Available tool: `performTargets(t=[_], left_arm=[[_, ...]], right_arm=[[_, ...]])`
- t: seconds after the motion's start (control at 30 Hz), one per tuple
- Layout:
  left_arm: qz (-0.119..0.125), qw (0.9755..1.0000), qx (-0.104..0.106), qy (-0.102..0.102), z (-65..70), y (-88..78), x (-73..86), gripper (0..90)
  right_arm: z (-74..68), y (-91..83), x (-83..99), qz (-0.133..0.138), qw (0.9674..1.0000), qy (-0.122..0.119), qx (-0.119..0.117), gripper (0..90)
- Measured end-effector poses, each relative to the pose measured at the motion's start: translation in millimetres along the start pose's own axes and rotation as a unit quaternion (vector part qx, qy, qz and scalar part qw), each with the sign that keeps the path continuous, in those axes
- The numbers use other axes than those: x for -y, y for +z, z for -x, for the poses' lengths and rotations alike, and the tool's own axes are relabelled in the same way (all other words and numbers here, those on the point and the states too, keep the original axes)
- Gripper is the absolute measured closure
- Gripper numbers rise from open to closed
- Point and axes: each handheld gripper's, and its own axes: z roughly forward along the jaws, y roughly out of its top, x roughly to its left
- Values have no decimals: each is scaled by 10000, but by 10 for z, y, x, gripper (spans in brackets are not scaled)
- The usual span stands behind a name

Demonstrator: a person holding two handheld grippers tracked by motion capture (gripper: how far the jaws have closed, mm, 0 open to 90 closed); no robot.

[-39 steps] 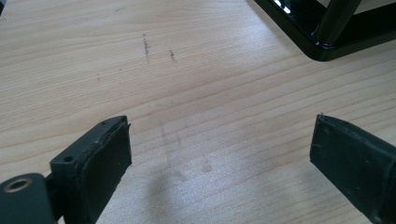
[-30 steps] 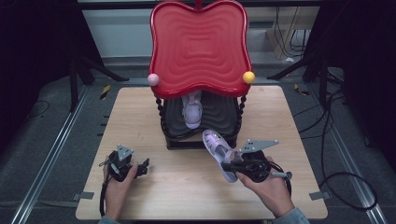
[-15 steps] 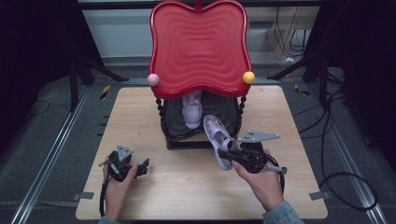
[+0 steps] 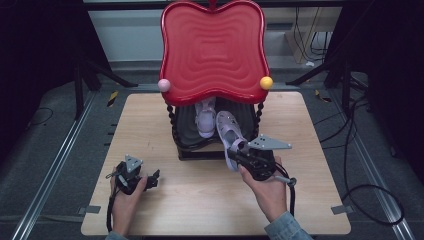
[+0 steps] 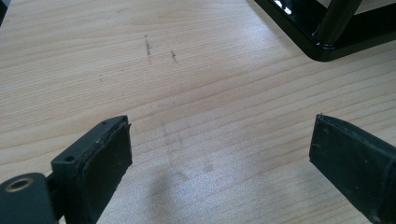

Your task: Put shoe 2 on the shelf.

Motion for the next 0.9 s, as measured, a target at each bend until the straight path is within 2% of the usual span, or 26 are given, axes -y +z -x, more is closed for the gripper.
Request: performTargets(t=[0.07, 0.17, 0.27, 0.4, 0.6, 0.9], left_arm=[[-10, 10000, -4, 16, -1, -2, 0, 51], [-10, 10000, -1, 15, 1, -1, -1, 52], [-12, 10000, 7, 30, 3, 0, -2, 52], [-14, 10000, 9, 27, 2, 1, -2, 53], [-2, 10000, 26, 12, 0, 1, -1, 53], [4, 10000, 58, 22, 16, 4, -4, 54]], right_arm=[[-16, 24, -16, 132, 9997, -59, 201, 863], [-7, 66, -45, 268, 9993, 17, 249, 863], [-25, 166, -83, 362, 9984, -38, 424, 863], [-15, 237, -104, 471, 9979, 94, 432, 863], [19, 383, -141, 722, 9948, 152, 707, 863], [77, 548, -168, 867, 9909, 169, 1016, 863]])
